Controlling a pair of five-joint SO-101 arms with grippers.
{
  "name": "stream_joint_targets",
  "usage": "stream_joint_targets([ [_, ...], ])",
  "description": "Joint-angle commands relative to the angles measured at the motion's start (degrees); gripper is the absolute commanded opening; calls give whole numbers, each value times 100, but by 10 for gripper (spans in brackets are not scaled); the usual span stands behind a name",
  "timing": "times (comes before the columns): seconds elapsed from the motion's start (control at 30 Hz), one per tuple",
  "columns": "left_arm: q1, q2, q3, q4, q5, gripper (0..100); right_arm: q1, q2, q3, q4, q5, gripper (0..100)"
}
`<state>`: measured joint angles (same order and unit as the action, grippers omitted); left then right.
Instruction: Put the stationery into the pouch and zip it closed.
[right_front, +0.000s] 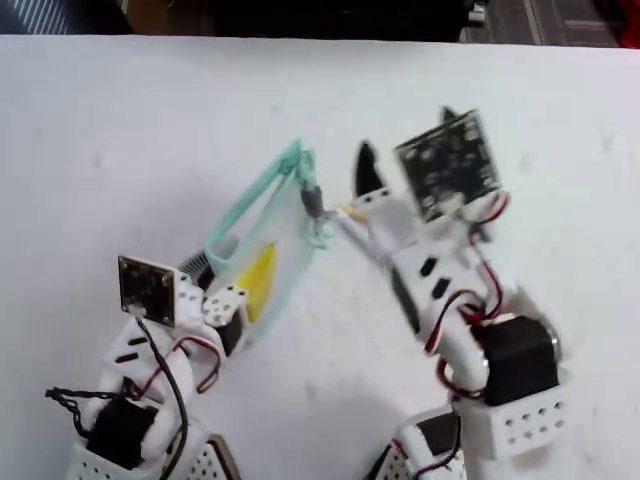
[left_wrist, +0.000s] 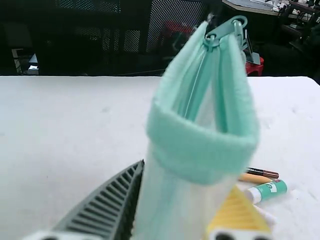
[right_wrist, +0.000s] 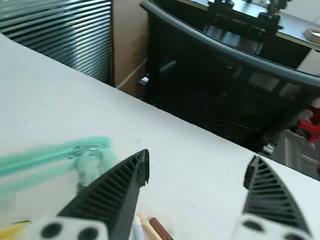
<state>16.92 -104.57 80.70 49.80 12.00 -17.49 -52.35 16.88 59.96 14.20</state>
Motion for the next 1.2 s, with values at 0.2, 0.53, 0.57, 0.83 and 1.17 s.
stream_joint_targets([
  [0.2,-31,22,-264,35,-35,184,1675,1727,-185,286,9,190],
  [0.53,-31,22,-255,53,-35,184,1710,4075,-220,558,1785,152],
  [0.57,-31,22,-255,53,-35,184,1692,4198,-220,558,1916,152],
  [0.83,-31,22,-246,53,-35,184,1393,4954,-220,57,2505,152],
  [1.17,-40,22,-141,9,-35,184,1393,6185,-229,-892,2505,152],
])
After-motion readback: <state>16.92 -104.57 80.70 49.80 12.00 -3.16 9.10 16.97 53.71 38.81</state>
